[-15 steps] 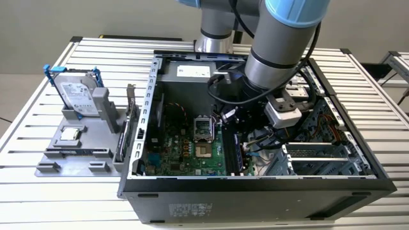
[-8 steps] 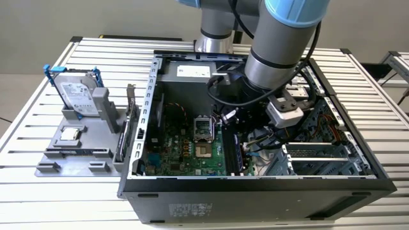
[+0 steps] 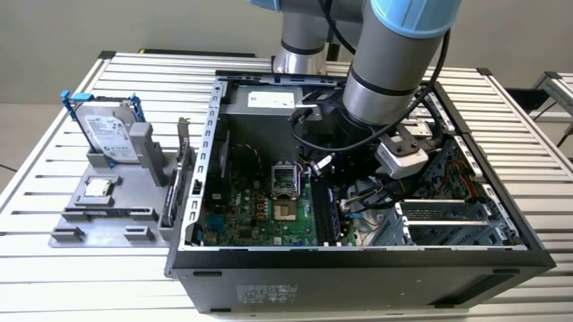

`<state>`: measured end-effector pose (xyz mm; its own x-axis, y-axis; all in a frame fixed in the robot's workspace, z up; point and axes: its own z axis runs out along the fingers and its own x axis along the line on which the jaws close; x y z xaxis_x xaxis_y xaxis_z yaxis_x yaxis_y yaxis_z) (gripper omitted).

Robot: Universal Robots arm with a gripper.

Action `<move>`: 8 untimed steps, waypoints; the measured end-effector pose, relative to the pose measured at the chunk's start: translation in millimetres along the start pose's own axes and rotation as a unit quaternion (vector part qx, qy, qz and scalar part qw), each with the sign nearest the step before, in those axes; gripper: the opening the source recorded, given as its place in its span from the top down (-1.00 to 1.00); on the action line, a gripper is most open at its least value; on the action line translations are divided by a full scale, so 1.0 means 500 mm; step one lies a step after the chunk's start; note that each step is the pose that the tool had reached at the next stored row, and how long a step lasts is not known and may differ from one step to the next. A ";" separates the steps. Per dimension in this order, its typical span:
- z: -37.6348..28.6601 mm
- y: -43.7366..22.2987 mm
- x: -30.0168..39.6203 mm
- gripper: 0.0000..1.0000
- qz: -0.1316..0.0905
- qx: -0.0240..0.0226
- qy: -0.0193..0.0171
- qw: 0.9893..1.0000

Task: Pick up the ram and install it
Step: 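Press down the ram until it locks into place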

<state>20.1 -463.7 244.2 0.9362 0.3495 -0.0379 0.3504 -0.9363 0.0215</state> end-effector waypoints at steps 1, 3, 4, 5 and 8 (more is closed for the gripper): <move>0.000 0.000 0.000 1.00 -0.003 0.000 0.000 1.000; 0.000 0.000 0.000 1.00 -0.009 0.000 0.000 1.000; 0.000 0.000 0.000 1.00 -0.013 0.000 0.000 1.000; 0.000 0.000 0.000 1.00 -0.015 -0.001 0.000 1.000; 0.000 0.000 0.000 1.00 -0.025 -0.001 0.001 1.000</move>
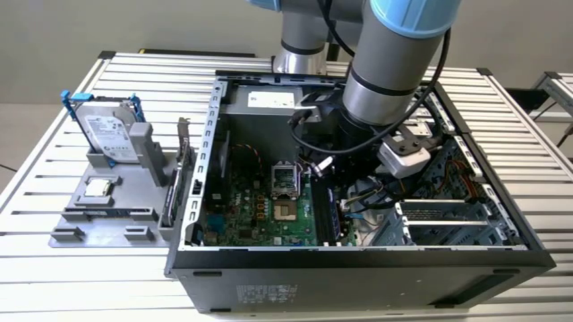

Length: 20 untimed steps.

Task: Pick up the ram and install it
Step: 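Press down the ram until it locks into place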

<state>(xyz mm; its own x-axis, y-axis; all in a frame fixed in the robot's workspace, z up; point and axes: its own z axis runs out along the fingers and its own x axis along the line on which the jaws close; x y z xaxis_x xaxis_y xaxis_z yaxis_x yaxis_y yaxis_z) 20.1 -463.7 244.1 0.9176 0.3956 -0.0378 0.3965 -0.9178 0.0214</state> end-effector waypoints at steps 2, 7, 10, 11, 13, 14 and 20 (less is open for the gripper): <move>0.000 0.000 0.000 1.00 -0.006 0.000 0.000 1.000; 0.000 0.000 0.000 1.00 -0.021 -0.001 0.000 1.000; 0.000 0.000 0.000 1.00 -0.031 -0.001 0.001 1.000; 0.000 0.000 0.000 1.00 -0.034 -0.001 0.001 0.999; 0.000 0.000 0.000 1.00 -0.040 -0.001 0.001 0.999; 0.000 0.000 0.000 1.00 -0.043 -0.002 0.001 0.999; 0.000 0.000 0.000 1.00 -0.064 -0.002 0.001 0.998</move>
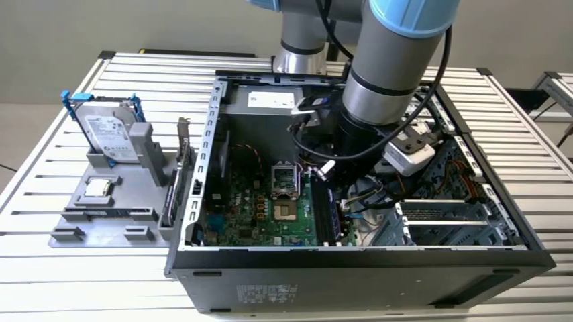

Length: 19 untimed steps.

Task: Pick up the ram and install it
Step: 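Press down the ram until it locks into place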

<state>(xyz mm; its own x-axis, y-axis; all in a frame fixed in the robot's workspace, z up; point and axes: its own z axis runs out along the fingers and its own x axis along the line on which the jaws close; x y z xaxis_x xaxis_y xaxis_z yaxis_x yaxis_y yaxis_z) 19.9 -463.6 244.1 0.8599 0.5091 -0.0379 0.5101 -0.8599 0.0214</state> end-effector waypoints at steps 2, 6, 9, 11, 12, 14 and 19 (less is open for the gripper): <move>0.000 0.000 0.000 1.00 -0.007 0.000 0.000 1.000; 0.000 0.000 0.000 1.00 -0.022 -0.001 0.000 1.000; 0.000 0.000 0.000 1.00 -0.032 -0.001 0.001 0.999; 0.000 0.000 0.000 1.00 -0.039 -0.001 0.001 0.999; 0.000 0.000 0.000 1.00 -0.042 -0.002 0.001 0.999; 0.000 0.000 0.000 1.00 -0.049 -0.002 0.001 0.999; 0.000 0.000 -0.001 1.00 -0.064 -0.002 0.001 0.998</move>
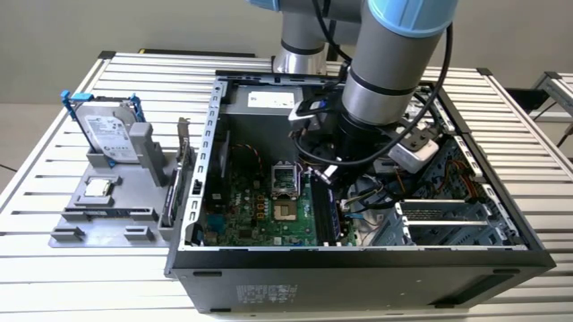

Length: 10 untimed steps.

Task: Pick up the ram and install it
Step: 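Press down the ram until it locks into place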

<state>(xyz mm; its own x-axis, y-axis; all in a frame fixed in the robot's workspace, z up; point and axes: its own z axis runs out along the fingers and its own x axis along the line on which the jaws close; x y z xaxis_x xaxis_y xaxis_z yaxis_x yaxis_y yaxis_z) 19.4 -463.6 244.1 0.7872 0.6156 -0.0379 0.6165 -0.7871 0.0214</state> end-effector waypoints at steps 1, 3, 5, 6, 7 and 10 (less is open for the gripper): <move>0.000 0.000 0.000 1.00 -0.003 0.000 0.000 1.000; 0.000 0.000 0.000 1.00 -0.010 0.000 0.000 1.000; 0.000 0.000 0.000 1.00 -0.016 -0.001 0.000 1.000; 0.000 0.000 0.000 1.00 -0.019 -0.001 0.000 1.000; 0.000 0.000 0.000 1.00 -0.023 -0.001 0.000 1.000; 0.000 0.000 -0.001 1.00 -0.032 -0.001 0.001 0.999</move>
<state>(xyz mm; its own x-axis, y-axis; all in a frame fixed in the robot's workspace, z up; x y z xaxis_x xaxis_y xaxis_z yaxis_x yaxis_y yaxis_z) 19.1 -463.6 244.1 0.7459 0.6650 -0.0379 0.6659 -0.7457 0.0214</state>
